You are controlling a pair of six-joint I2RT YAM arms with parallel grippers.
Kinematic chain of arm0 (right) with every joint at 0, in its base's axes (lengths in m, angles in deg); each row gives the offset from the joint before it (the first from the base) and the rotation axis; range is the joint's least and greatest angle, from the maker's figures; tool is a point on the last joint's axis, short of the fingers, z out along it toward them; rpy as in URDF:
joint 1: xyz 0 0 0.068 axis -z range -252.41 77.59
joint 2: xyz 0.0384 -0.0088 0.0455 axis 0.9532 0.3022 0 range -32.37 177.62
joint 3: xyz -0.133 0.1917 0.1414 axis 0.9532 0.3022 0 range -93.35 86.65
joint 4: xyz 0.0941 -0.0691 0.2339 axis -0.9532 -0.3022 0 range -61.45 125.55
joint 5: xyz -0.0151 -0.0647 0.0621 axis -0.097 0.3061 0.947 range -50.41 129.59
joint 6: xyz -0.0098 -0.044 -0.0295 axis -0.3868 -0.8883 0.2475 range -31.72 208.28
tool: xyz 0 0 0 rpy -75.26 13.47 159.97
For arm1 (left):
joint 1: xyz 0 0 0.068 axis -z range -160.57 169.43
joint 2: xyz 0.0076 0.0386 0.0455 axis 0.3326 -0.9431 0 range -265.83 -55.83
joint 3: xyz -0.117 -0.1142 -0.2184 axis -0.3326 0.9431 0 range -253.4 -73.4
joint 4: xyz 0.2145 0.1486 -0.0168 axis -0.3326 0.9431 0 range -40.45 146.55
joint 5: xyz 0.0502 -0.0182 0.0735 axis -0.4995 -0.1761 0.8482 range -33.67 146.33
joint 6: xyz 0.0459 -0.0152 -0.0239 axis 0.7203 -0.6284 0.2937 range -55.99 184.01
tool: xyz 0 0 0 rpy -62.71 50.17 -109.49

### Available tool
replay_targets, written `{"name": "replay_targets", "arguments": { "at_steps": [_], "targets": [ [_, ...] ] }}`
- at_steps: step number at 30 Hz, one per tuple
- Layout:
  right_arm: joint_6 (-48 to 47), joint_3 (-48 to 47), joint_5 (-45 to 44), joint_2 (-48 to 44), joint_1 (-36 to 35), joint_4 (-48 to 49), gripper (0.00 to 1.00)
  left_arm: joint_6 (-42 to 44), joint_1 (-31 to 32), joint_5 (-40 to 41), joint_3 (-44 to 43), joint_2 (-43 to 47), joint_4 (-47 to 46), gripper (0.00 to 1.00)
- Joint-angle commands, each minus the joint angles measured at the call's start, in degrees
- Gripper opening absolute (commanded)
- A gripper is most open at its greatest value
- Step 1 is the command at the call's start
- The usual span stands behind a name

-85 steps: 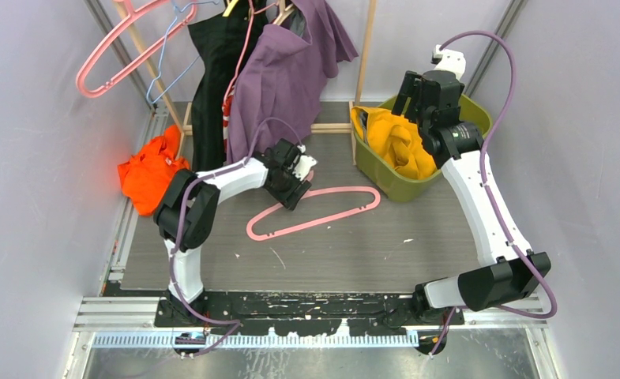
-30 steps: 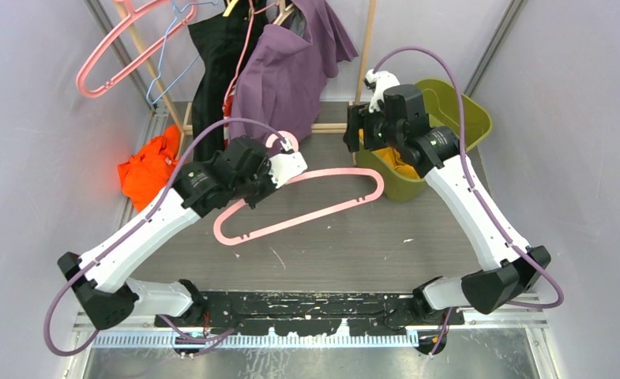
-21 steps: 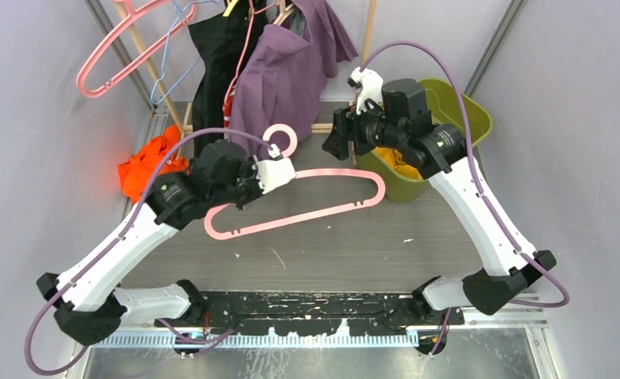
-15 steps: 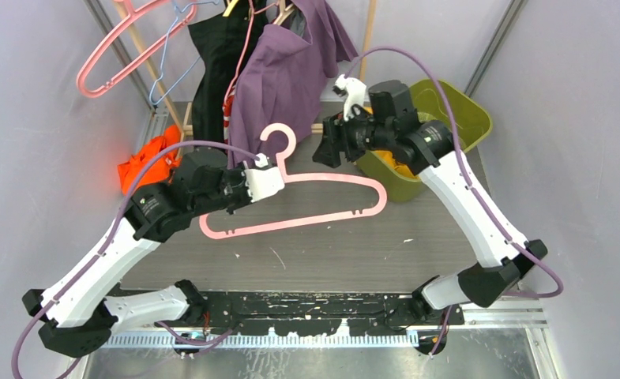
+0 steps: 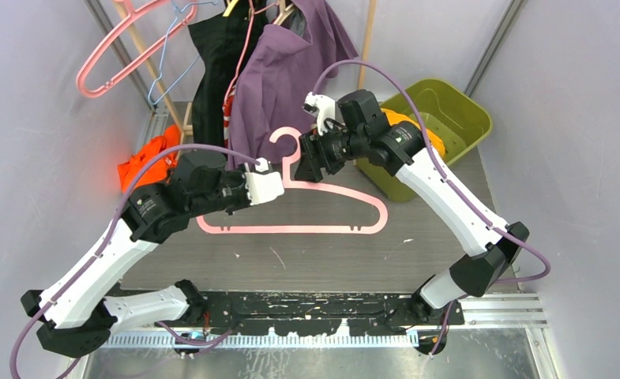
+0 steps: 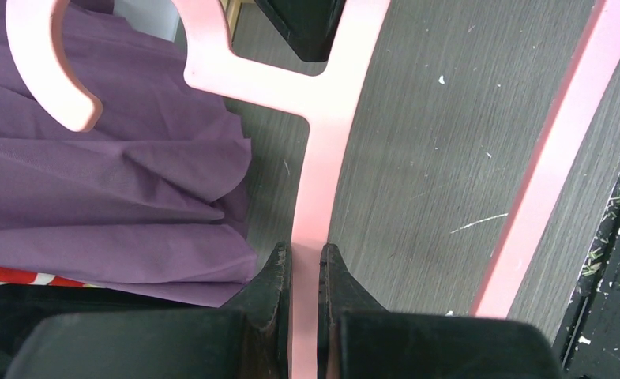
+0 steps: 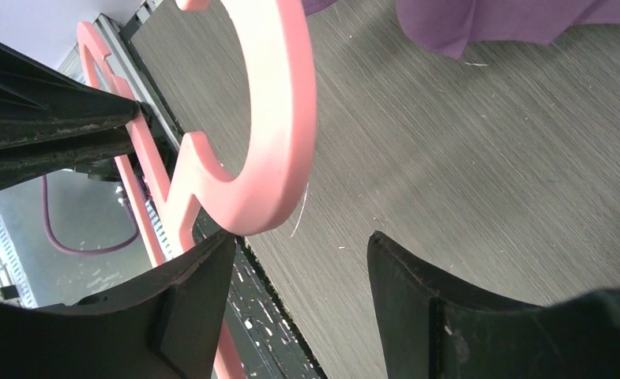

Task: Remove the skirt from the hanger
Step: Place the hanger at the clothesline.

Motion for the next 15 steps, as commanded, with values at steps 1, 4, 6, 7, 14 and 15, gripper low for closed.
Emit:
{"name": "replay_targets", "arguments": {
  "at_steps": [1,4,6,7,14,15],
  "targets": [
    [-1.5,-2.2,0.9,-2.5,-0.8,-2.5,0.67,1.5,-0.2,2.6,-0.2,0.1,-5.2,0.00],
    [-3.8,-4.5,-1.0,-3.4,-1.0,-5.7,0.68,1.8,-0.1,2.6,-0.3,-0.6,-6.9,0.00],
    [-5.0,-6.5,-2.6,-4.1,-0.9,-7.0,0.68,1.8,-0.2,2.6,-0.3,-1.1,-6.8,0.00],
    [-5.3,-7.2,-3.0,-4.4,-0.9,-7.2,0.69,1.8,-0.2,2.6,-0.3,-1.3,-6.8,0.00],
    [-4.5,-8.8,-1.4,-5.1,-0.9,-7.8,0.69,2.1,-0.2,2.4,-0.1,-2.0,-7.7,0.00],
    [-4.3,-7.9,-1.2,-5.2,-1.0,-7.3,0.69,2.1,-0.1,2.4,-0.2,-2.2,-7.8,0.00]
  ]
}}
